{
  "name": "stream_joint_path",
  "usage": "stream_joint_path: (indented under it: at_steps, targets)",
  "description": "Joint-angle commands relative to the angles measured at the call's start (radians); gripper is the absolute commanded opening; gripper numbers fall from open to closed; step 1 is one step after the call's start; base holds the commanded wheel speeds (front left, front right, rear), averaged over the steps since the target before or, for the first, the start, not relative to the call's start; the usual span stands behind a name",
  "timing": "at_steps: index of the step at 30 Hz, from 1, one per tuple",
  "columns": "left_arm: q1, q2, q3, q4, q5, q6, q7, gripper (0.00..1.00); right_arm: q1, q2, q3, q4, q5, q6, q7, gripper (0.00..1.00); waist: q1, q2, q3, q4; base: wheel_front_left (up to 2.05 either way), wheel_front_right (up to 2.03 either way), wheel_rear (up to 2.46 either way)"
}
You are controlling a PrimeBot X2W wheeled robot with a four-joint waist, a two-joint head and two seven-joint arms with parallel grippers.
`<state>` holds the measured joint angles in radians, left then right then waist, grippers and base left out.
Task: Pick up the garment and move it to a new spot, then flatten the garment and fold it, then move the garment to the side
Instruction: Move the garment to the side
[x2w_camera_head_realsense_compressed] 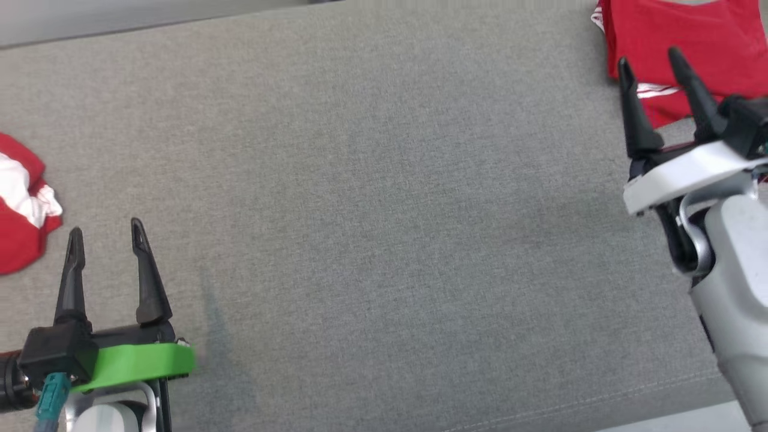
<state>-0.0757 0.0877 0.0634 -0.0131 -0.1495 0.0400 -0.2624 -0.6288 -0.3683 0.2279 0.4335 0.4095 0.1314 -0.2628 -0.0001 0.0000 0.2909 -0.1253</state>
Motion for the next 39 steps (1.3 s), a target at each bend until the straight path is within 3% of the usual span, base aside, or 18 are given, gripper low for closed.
stream_joint_path:
  at_steps: [1, 23, 39]
  targets:
    - [0.024, -0.004, 0.005, 0.009, -0.009, -0.006, -0.003, 1.00, 0.041, 0.012, -0.010, -0.015, -0.009, -0.001, -0.002, 1.00, 0.0001, 0.0000, -0.101, 0.051, 0.00, 0.00, 0.00]
    - [0.056, -0.029, 0.014, 0.133, 0.009, -0.046, -0.003, 1.00, 0.502, 0.195, -0.161, -0.190, -0.124, -0.001, -0.003, 1.00, 0.0001, 0.0000, -0.205, 0.112, 0.00, 0.00, 0.00]
    - [0.031, -0.031, 0.002, 0.171, 0.037, -0.038, -0.003, 1.00, 0.563, 0.288, -0.200, -0.276, -0.241, -0.001, 0.018, 1.00, 0.0001, 0.0000, -0.208, 0.129, 0.00, 0.00, 0.00]
